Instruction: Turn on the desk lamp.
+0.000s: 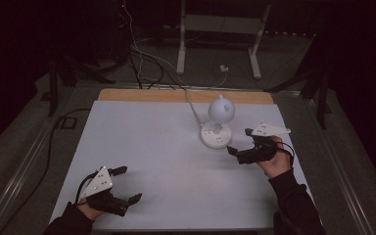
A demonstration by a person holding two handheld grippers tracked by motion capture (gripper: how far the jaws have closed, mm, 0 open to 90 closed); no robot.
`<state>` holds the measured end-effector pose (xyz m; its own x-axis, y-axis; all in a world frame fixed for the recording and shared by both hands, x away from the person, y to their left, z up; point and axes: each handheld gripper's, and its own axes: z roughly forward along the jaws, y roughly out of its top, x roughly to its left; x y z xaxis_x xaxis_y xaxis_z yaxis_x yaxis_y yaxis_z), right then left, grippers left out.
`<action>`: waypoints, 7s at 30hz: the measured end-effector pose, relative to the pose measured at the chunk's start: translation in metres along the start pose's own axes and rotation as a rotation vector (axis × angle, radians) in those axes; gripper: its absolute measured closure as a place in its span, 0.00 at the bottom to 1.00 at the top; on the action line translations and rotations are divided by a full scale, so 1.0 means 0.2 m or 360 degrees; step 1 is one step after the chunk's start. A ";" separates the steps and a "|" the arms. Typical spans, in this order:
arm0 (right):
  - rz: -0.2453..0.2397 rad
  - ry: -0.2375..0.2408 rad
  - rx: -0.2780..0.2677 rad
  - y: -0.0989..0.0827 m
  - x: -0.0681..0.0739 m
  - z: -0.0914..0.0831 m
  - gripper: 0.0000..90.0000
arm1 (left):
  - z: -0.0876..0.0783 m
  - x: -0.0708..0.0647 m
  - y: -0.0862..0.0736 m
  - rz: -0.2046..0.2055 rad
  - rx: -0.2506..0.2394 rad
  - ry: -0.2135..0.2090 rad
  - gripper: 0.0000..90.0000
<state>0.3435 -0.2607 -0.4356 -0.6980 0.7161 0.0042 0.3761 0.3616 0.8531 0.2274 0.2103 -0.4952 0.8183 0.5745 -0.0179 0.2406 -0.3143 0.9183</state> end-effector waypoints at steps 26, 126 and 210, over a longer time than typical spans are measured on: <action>0.0044 -0.0051 0.0062 -0.02 -0.16 0.24 0.01 | 0.00 0.00 0.00 -0.0010 -0.0004 -0.0003 0.00; 0.0072 -0.0216 0.0099 -0.14 -0.25 0.49 1.00 | 0.00 0.01 0.00 -0.0024 0.0016 -0.0009 0.00; 0.0129 0.0028 0.0060 -0.42 0.04 -0.13 0.00 | 0.00 0.00 0.00 -0.0014 0.0015 -0.0017 0.00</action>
<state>0.2912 -0.3007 -0.4934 -0.6748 0.7335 0.0819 0.4544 0.3255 0.8292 0.2281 0.2101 -0.4958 0.8218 0.5690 -0.0302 0.2528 -0.3166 0.9143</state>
